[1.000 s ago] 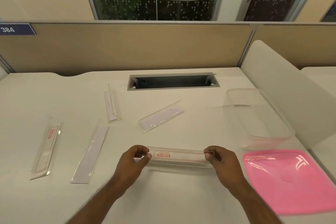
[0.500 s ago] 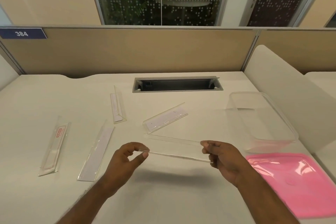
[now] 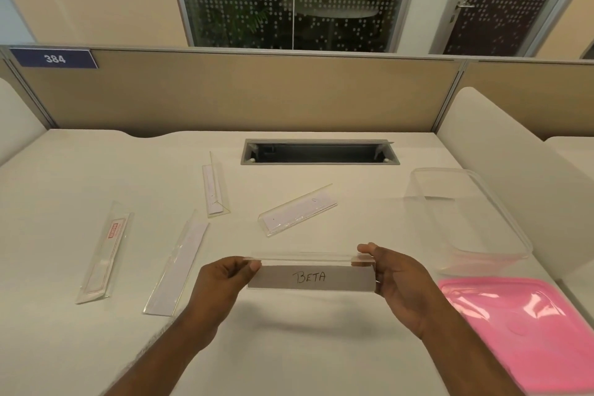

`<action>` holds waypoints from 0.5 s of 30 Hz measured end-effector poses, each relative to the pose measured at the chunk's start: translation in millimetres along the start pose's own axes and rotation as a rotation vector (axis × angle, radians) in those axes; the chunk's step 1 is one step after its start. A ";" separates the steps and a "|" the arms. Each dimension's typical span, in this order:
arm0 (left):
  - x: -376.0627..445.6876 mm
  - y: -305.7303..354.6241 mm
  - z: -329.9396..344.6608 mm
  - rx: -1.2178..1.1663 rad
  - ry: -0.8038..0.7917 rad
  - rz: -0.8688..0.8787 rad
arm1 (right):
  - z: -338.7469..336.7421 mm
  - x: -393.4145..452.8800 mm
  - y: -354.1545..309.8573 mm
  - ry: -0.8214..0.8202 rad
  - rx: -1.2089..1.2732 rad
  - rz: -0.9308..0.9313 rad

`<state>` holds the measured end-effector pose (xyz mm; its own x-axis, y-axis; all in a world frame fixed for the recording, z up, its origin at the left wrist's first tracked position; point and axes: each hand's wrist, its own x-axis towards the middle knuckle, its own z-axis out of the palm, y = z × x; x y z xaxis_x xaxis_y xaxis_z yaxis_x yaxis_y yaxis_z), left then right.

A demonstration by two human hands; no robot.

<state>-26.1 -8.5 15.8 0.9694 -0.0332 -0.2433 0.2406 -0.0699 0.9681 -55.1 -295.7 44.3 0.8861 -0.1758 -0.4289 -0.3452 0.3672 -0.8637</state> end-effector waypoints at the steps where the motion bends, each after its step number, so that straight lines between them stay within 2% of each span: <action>1: 0.0 -0.3 -0.1 -0.013 0.001 -0.012 | 0.6 -1.5 -0.3 -0.006 -0.009 -0.017; 10: 3.4 9.5 -0.1 -0.093 0.067 -0.071 | 4.4 -5.7 -2.1 -0.022 -0.108 -0.139; 15: 3.8 18.3 -1.4 -0.117 0.052 -0.110 | 5.7 -6.6 -5.0 -0.019 -0.191 -0.197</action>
<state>-17.9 -8.5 32.7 0.9375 0.0205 -0.3473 0.3461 0.0468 0.9370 -57.5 -291.2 52.9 0.9470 -0.2089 -0.2441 -0.2160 0.1484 -0.9650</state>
